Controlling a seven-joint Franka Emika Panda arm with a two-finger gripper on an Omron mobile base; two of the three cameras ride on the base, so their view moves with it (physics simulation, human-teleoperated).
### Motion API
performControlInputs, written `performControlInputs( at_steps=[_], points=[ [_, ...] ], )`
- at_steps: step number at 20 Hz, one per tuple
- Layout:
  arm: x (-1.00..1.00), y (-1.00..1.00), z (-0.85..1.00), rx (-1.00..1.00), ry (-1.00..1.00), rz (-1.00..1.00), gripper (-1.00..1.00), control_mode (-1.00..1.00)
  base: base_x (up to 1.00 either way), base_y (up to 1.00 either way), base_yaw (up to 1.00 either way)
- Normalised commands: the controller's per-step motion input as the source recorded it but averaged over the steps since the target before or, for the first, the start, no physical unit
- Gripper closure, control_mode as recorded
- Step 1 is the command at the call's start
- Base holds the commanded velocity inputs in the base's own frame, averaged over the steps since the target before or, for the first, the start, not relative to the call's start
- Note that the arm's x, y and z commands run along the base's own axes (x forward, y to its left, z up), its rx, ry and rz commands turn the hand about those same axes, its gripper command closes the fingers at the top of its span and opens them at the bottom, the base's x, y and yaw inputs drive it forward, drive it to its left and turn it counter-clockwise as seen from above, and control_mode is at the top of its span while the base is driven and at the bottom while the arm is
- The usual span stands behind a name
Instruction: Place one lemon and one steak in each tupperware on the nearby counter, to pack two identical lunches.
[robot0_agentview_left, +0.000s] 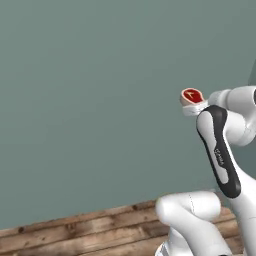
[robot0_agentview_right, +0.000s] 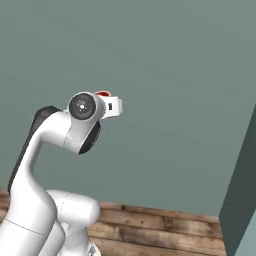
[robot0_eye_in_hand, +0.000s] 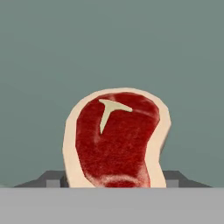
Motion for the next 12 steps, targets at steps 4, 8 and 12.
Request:
performControlInputs(
  at_steps=[4, 8, 12],
  points=[
    [0.00, 0.00, 0.00, 0.00, 0.00, 0.00, 1.00, 1.00, -0.93, 0.05, 0.25],
    [0.00, 0.00, 0.00, 0.00, 0.00, 0.00, 1.00, 1.00, -1.00, 0.14, 0.20],
    [0.00, 0.00, 0.00, 0.00, 0.00, 0.00, 1.00, 1.00, -1.00, 0.26, 0.16]
  ],
)
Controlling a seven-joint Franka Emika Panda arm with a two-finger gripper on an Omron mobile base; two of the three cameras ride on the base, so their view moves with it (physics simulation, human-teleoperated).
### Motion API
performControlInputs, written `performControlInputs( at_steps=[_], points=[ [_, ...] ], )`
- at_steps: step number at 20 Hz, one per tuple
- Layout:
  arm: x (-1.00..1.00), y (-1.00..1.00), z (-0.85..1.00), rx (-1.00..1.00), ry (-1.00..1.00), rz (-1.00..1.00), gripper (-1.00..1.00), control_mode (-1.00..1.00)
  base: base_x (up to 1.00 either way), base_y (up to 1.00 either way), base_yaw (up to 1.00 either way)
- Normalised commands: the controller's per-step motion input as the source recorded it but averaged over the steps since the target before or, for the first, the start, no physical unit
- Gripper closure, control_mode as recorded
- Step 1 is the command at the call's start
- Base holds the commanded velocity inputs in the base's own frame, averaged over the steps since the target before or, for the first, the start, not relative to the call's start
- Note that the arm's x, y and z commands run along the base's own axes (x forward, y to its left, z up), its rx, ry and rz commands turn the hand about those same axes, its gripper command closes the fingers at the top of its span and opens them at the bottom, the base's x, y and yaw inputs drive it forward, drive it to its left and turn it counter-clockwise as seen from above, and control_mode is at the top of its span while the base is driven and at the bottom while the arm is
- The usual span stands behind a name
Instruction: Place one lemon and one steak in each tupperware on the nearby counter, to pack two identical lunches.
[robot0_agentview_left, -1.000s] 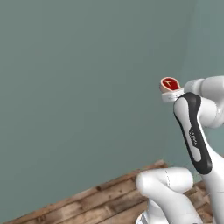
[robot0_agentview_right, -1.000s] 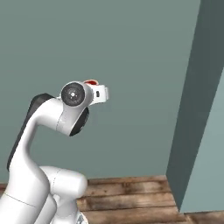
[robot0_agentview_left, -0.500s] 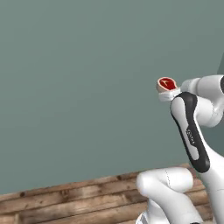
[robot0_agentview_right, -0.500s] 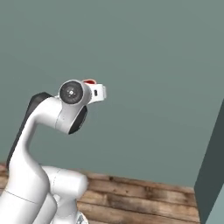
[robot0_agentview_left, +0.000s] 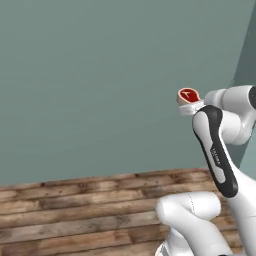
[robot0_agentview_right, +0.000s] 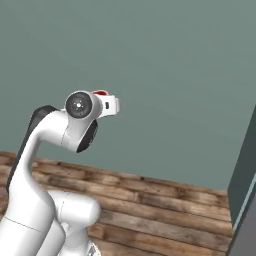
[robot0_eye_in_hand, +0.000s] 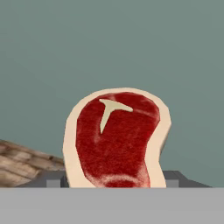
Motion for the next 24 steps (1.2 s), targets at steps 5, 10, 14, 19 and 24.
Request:
performControlInputs(
  at_steps=[5, 10, 14, 19, 24],
  points=[
    [0.00, 0.00, 0.00, 0.00, 0.00, 0.00, 1.00, 1.00, -1.00, 0.12, 0.15],
    [0.00, 0.00, 0.00, 0.00, 0.00, 0.00, 1.00, 1.00, -1.00, 0.06, 0.16],
    [0.00, 0.00, 0.00, 0.00, 0.00, 0.00, 1.00, 1.00, -1.00, 0.01, 0.16],
    [0.00, 0.00, 0.00, 0.00, 0.00, 0.00, 1.00, 1.00, -1.00, 0.03, 0.15],
    [0.00, 0.00, 0.00, 0.00, 0.00, 0.00, 1.00, 1.00, -1.00, 0.09, 0.15]
  ],
)
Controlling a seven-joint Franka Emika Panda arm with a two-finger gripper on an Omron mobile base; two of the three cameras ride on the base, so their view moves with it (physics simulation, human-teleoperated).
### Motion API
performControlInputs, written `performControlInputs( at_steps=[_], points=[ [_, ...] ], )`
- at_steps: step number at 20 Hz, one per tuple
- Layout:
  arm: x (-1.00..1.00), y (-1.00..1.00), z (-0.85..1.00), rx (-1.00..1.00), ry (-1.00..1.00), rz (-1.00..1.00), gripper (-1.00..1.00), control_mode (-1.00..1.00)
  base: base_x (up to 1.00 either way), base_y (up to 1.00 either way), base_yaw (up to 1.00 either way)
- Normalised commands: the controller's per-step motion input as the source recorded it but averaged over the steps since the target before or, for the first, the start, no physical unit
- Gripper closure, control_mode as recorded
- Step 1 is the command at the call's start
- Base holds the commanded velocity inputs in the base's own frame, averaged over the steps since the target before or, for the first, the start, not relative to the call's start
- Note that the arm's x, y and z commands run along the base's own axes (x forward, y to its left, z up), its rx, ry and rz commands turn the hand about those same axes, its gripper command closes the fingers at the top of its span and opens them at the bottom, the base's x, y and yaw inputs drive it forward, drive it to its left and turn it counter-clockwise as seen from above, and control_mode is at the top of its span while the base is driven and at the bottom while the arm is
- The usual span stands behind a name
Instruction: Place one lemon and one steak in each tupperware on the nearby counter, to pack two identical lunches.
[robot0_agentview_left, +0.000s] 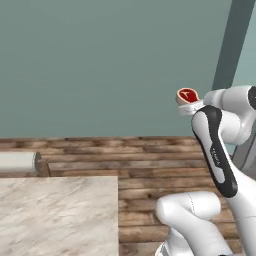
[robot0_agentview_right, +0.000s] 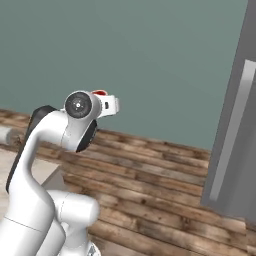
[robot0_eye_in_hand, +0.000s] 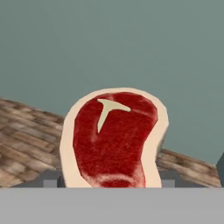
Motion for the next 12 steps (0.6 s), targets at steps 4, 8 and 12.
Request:
performControlInputs(
  at_steps=[4, 8, 12],
  points=[
    [0.00, 0.00, 0.00, 0.00, 0.00, 0.00, 1.00, 1.00, -1.00, 0.10, 0.15],
    [0.00, 0.00, 0.00, 0.00, 0.00, 0.00, 1.00, 1.00, -1.00, 0.16, 0.15],
    [0.00, 0.00, 0.00, 0.00, 0.00, 0.00, 1.00, 1.00, -1.00, 0.19, 0.15]
  ],
)
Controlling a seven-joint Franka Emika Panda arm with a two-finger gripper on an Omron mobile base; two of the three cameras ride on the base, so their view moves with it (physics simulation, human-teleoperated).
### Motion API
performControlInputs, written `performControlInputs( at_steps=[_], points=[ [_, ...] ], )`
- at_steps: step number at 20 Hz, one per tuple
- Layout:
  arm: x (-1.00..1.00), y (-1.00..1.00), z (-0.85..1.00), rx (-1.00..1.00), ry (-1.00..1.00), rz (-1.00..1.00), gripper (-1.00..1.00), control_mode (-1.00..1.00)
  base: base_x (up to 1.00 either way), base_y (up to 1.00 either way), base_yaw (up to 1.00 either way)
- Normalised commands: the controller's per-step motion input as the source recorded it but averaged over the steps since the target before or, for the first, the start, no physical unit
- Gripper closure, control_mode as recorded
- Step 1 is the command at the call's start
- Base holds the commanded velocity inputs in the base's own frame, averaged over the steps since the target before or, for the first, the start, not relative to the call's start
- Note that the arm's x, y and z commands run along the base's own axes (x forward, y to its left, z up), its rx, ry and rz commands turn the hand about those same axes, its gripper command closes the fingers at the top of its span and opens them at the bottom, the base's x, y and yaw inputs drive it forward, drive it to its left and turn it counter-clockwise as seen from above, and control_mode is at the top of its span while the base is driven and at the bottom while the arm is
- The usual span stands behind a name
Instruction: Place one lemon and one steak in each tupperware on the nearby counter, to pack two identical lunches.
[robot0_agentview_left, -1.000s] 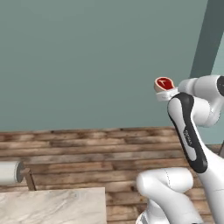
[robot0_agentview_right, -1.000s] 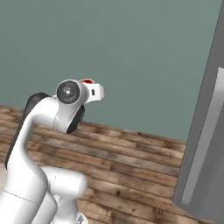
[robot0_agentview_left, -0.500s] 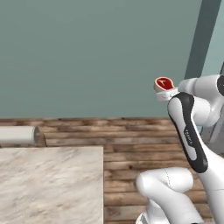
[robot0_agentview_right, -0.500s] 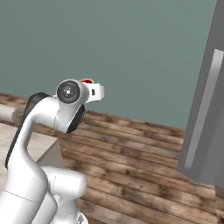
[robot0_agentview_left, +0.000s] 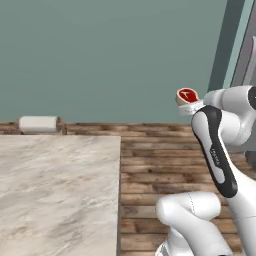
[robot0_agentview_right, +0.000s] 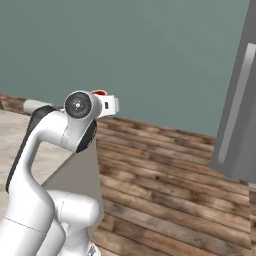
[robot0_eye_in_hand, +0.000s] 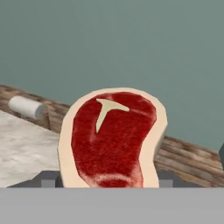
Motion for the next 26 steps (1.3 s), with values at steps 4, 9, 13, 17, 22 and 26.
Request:
performControlInputs(
  at_steps=[4, 9, 13, 17, 22, 26],
  points=[
    [0.00, 0.00, 0.00, 0.00, 0.00, 0.00, 1.00, 1.00, -1.00, 0.19, 0.15],
    [0.00, 0.00, 0.00, 0.00, 0.00, 0.00, 1.00, 1.00, -1.00, 0.29, 0.14],
    [0.00, 0.00, 0.00, 0.00, 0.00, 0.00, 1.00, 1.00, -1.00, 0.30, 0.14],
    [0.00, 0.00, 0.00, 0.00, 0.00, 0.00, 1.00, 1.00, -1.00, 0.29, 0.14],
    [0.00, 0.00, 0.00, 0.00, 0.00, 0.00, 1.00, 1.00, -1.00, 0.28, 0.14],
    [0.00, 0.00, 0.00, 0.00, 0.00, 0.00, 1.00, 1.00, -1.00, 0.28, 0.13]
  ],
)
